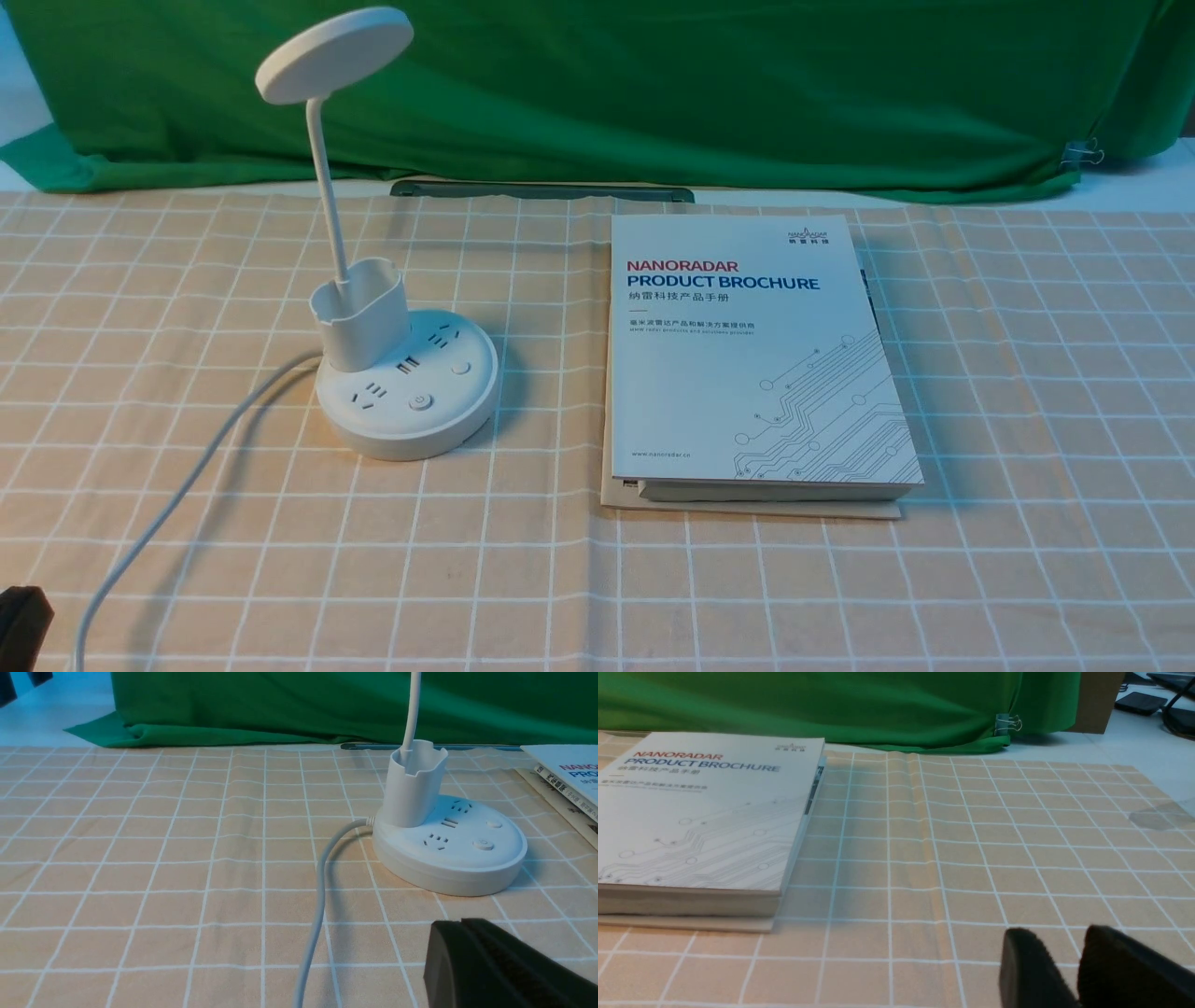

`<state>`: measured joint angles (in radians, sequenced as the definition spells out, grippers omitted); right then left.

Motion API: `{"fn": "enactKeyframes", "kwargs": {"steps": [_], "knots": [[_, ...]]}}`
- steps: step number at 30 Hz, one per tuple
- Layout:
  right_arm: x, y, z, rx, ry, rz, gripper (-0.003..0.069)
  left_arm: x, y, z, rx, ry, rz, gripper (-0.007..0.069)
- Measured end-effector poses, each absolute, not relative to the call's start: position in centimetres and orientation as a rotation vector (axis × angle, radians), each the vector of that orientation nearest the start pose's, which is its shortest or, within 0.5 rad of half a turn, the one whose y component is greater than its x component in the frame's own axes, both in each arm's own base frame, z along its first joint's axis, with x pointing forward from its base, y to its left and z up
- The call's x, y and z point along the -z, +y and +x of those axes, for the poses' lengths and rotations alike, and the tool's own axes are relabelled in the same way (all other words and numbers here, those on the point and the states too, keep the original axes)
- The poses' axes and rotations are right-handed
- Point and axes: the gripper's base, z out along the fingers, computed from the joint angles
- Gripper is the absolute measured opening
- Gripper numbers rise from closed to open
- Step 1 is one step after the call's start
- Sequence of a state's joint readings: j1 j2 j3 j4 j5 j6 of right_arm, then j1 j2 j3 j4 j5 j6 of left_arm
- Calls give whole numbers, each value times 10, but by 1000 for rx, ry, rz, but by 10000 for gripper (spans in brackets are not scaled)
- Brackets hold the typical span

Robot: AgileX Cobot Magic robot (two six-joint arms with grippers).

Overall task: Turn on the table lamp on the light coffee tablecloth with your hand.
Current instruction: 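Press the power button on the lamp base to turn the lamp on with the left gripper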

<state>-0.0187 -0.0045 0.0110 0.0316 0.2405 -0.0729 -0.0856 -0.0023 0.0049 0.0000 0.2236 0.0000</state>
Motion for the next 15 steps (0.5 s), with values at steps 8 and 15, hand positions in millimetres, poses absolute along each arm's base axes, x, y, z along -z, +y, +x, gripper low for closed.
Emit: {"fn": "enactKeyframes", "kwargs": {"steps": [8, 15], "knots": [[-188, 0, 55, 38, 1730, -26, 238, -229, -5, 53, 32, 1289, 88, 21], [-188, 0, 55, 38, 1730, -26, 238, -258, -4, 39, 50, 934, 59, 21]]}}
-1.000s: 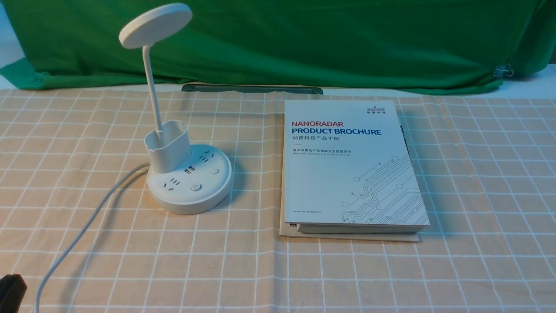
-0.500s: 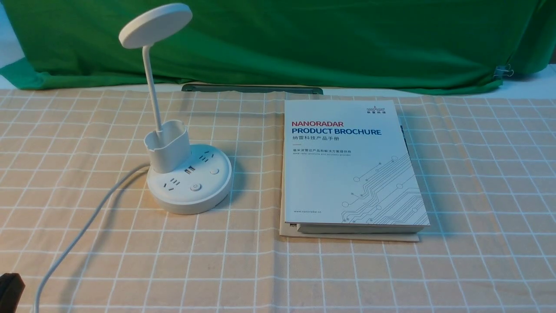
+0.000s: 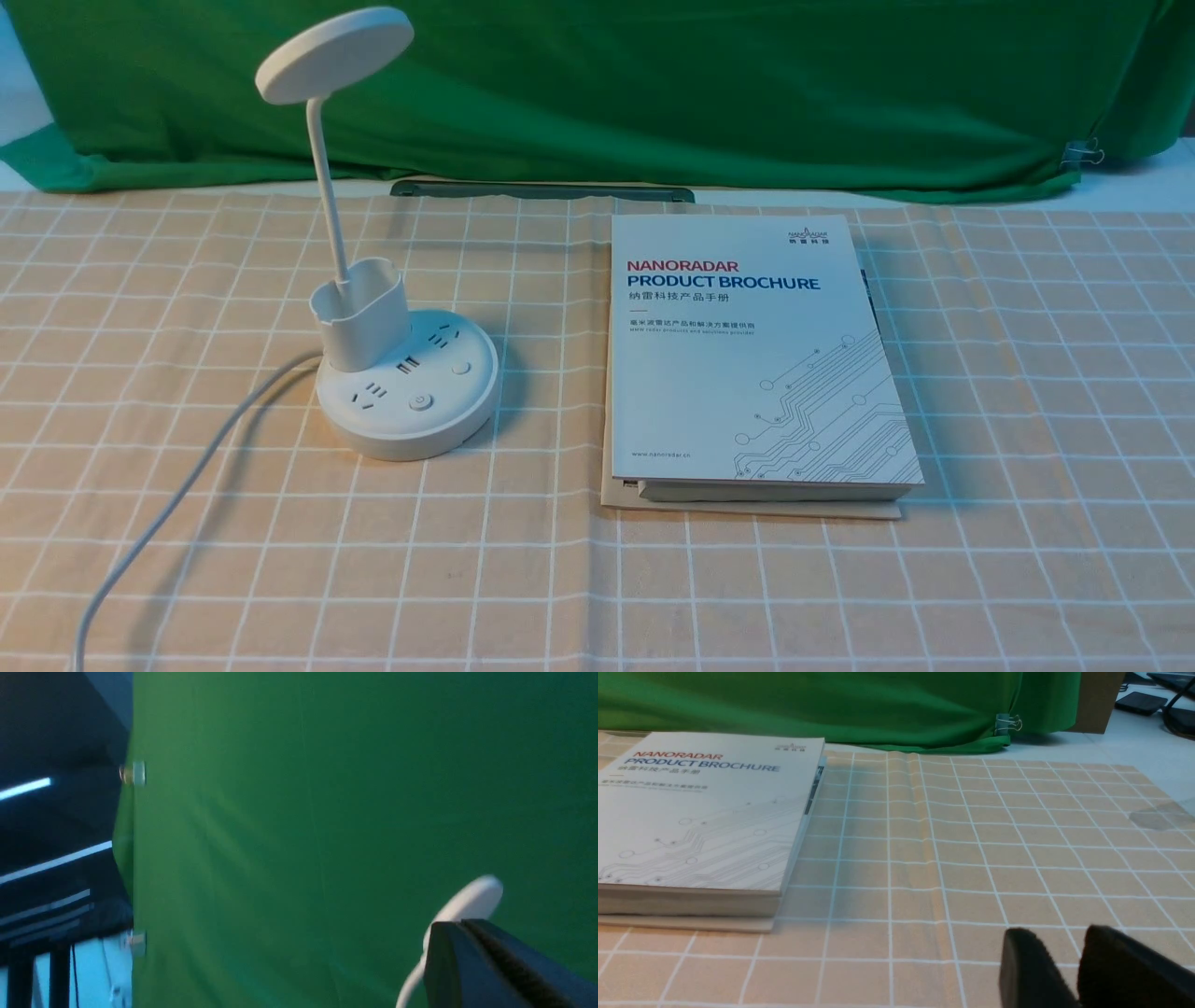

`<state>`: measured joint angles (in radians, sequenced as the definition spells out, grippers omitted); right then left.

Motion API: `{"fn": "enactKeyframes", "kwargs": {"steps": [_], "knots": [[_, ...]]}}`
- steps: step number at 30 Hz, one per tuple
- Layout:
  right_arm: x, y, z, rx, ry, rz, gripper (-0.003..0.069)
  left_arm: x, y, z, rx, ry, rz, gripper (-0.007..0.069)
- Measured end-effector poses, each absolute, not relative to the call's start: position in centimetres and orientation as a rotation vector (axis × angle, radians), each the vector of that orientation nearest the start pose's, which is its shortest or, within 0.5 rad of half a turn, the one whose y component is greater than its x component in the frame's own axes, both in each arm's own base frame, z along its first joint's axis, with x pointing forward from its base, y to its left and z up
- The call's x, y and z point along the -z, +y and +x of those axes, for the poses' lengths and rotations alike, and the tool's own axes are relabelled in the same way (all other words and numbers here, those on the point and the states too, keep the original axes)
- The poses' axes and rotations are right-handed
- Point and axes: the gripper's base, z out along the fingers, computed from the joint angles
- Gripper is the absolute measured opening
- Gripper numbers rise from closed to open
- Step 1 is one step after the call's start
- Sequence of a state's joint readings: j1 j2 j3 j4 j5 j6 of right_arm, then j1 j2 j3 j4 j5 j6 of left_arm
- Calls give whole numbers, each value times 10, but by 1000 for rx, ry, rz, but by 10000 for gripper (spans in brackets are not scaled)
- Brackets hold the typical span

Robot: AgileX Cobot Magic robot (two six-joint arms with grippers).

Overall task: Turn on the table lamp on the light coffee tablecloth with your hand.
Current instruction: 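Press the power button on the lamp base to turn the lamp on with the left gripper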

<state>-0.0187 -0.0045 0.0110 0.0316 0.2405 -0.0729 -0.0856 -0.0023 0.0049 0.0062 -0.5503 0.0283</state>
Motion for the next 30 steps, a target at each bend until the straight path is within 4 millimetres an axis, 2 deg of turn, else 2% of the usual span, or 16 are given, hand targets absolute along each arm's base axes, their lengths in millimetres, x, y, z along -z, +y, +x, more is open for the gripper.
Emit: {"fn": "enactKeyframes", "kwargs": {"steps": [3, 5, 6, 9, 10, 11, 12, 13, 14, 15, 18, 20, 21, 23, 28, 30], "knots": [[-188, 0, 55, 38, 1730, -26, 238, -273, -3, 25, 133, 713, 18, 21], [-188, 0, 55, 38, 1730, -26, 238, -280, -3, 21, 183, 677, 2, 21], [-188, 0, 55, 38, 1730, -26, 238, -297, -3, 16, 231, 662, -4, 21], [-188, 0, 55, 38, 1730, -26, 238, -337, -5, 17, 287, 861, -19, 21], [-188, 0, 55, 38, 1730, -26, 238, -339, -4, 17, 285, 873, -20, 21], [-188, 0, 55, 38, 1730, -26, 238, -349, -4, 21, 269, 971, -28, 21], [-188, 0, 55, 38, 1730, -26, 238, -358, -4, 37, 229, 1161, -44, 21], [-188, 0, 55, 38, 1730, -26, 238, -359, -3, 37, 228, 1170, -47, 21], [-188, 0, 55, 38, 1730, -26, 238, -357, -4, 54, 209, 1310, -62, 21], [-188, 0, 55, 38, 1730, -26, 238, -356, -4, 59, 206, 1344, -66, 21], [-188, 0, 55, 38, 1730, -26, 238, -331, -8, 102, 229, 1663, -131, 21], [-188, 0, 55, 38, 1730, -26, 238, -316, -11, 122, 271, 1810, -170, 21], [-188, 0, 55, 38, 1730, -26, 238, -314, -12, 124, 285, 1826, -176, 21], [-188, 0, 55, 38, 1730, -26, 238, -292, -23, 148, 374, 2034, -170, 21], [-188, 0, 55, 38, 1730, -26, 238, -271, -49, 185, 611, 2270, -32, 13], [-188, 0, 55, 38, 1730, -26, 238, -267, -57, 199, 644, 2314, 7, 0]]}}
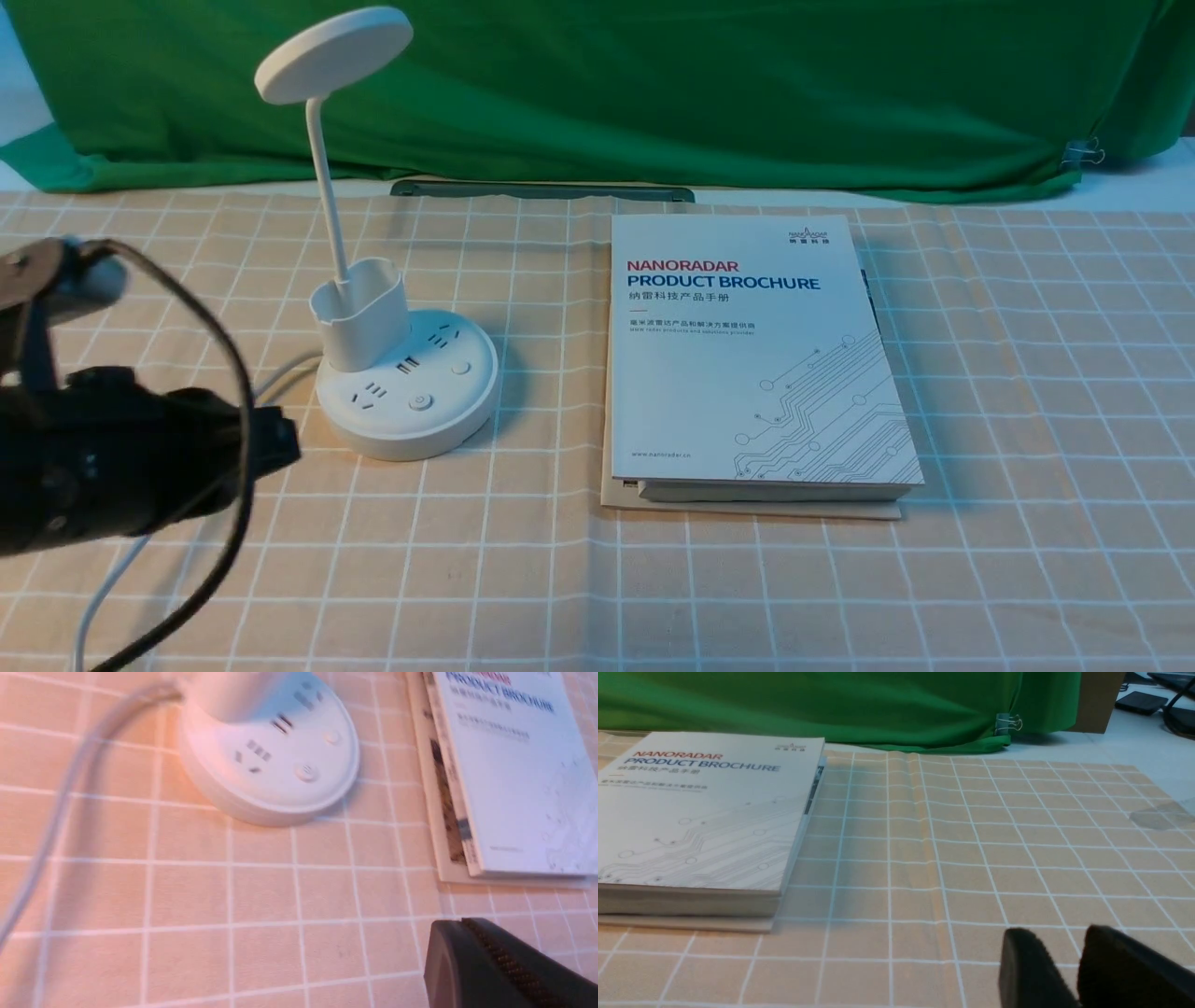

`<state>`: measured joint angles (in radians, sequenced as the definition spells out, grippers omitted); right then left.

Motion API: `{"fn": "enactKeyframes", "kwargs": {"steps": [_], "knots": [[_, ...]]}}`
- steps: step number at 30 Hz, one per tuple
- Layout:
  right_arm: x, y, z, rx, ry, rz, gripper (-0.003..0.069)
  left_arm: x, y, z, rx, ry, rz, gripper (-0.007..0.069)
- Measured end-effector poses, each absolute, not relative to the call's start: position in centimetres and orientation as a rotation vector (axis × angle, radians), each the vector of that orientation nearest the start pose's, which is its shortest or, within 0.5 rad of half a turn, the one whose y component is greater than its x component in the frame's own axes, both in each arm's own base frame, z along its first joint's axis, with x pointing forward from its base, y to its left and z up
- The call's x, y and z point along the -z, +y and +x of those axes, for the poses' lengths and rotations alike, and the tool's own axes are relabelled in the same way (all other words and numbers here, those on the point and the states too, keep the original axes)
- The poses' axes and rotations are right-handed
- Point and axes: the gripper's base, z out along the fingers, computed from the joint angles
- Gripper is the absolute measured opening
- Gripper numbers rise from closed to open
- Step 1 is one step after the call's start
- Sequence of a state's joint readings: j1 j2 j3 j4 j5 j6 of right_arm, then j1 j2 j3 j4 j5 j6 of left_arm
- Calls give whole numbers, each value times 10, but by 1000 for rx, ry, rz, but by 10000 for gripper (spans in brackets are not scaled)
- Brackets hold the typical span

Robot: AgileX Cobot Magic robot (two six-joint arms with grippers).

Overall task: Turn on the table lamp on the light coffee tablecloth with your hand.
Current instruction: 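Press the power button on the lamp base to turn the lamp on with the left gripper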

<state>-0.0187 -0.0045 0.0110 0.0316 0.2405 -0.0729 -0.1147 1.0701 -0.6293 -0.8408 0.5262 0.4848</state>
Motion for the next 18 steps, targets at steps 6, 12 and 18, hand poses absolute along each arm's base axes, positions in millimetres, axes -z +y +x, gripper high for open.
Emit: {"fn": "enactKeyframes", "kwargs": {"steps": [6, 12, 18], "knots": [[-188, 0, 55, 38, 1730, -26, 239, -256, -105, 257, 562, 2451, 209, -4], [-188, 0, 55, 38, 1730, -26, 239, -230, -142, 315, 311, 2536, 314, -5], [-188, 0, 55, 38, 1730, -26, 239, -203, -152, 354, 182, 2568, 298, -5]]}}
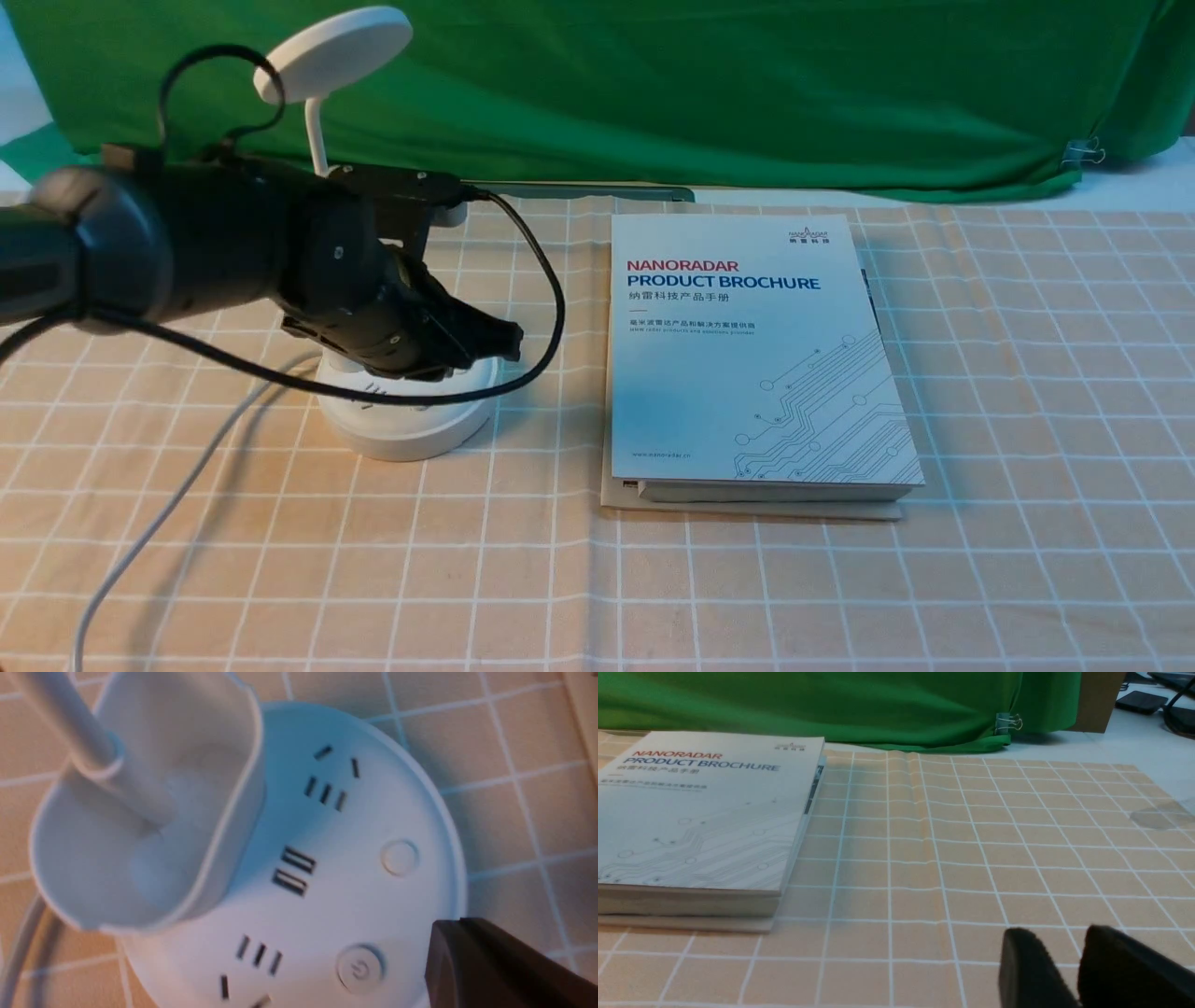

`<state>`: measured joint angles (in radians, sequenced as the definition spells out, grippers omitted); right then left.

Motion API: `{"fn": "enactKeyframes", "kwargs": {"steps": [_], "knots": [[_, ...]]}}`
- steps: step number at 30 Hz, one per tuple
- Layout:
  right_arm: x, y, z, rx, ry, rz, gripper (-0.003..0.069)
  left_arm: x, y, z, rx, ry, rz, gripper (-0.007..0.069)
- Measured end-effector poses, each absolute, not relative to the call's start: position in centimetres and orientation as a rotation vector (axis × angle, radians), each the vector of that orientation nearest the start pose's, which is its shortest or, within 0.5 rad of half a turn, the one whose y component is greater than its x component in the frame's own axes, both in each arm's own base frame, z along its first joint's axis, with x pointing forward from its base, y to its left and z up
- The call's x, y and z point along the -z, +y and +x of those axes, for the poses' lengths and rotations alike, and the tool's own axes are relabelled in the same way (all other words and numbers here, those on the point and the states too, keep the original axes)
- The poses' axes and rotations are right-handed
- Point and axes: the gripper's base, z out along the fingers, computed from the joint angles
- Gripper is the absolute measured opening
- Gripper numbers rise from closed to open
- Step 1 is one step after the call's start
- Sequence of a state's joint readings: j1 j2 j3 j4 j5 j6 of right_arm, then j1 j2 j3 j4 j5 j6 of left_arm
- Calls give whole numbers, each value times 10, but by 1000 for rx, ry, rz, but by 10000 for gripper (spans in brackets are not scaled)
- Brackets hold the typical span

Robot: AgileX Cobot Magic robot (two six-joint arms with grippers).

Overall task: Turn on the table lamp on the light coffee tablecloth with your hand.
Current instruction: 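Press the power button on the lamp base to turn the lamp on with the left gripper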

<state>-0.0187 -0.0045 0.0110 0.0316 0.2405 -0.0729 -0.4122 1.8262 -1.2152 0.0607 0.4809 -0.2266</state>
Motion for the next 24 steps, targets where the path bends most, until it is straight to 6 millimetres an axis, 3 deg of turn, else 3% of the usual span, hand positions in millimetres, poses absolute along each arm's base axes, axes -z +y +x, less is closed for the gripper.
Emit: {"fn": "enactKeyframes", "kwargs": {"steps": [11, 24], "knots": [[-188, 0, 55, 38, 1730, -26, 239, -182, -159, 375, 165, 2532, 273, -5], [-188, 0, 55, 38, 1730, -26, 239, -178, -159, 377, 170, 2532, 254, -5]]}}
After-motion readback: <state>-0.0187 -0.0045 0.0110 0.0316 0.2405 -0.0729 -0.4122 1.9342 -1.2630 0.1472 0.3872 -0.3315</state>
